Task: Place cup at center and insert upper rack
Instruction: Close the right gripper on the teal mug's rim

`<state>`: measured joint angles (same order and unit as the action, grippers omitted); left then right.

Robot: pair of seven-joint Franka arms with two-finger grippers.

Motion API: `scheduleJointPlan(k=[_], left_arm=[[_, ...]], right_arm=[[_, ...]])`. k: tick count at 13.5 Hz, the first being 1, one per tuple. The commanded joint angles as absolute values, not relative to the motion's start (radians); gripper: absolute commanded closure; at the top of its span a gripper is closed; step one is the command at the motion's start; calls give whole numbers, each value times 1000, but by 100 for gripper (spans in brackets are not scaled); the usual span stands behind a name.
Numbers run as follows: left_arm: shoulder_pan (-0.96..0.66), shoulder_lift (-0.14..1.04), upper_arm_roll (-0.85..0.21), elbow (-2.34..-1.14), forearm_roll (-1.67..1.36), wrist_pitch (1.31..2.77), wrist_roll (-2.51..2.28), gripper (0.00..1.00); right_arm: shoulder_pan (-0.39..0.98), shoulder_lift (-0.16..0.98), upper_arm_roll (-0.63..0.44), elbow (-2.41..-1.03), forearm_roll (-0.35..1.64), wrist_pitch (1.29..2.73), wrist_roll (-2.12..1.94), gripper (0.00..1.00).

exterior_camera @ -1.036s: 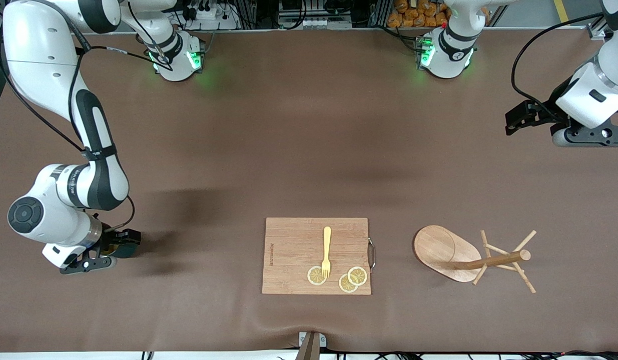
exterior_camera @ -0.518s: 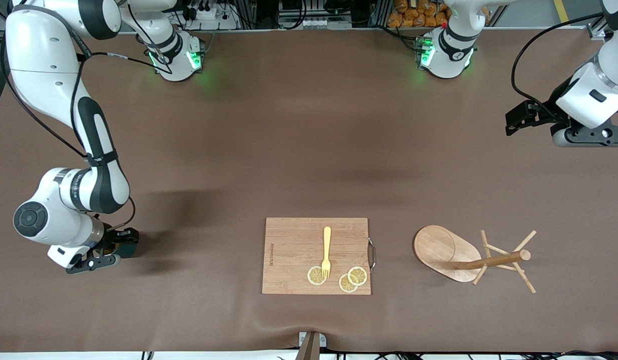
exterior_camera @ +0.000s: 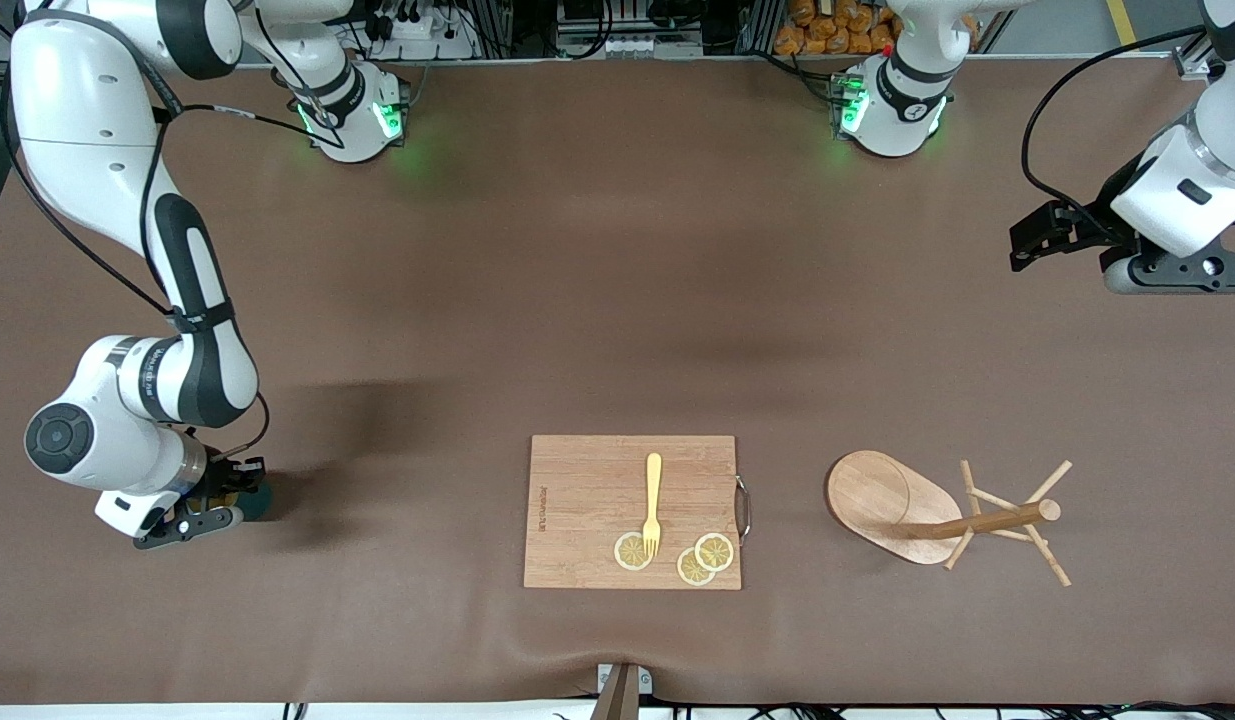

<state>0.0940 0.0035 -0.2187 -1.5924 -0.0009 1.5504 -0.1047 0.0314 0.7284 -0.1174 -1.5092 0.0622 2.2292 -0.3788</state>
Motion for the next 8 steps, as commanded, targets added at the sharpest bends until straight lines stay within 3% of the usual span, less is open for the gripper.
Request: scheduleJointPlan(k=[1,8], left_arm=[[94,6,-224,-1583,-3,1554,-124,0],[95,5,-224,-1582,-3,1554,-124,0]], right_arm=[[29,735,-112,-1483,81,2220,-388,100],[75,696,-74,-1479,86,2217,-374,100]])
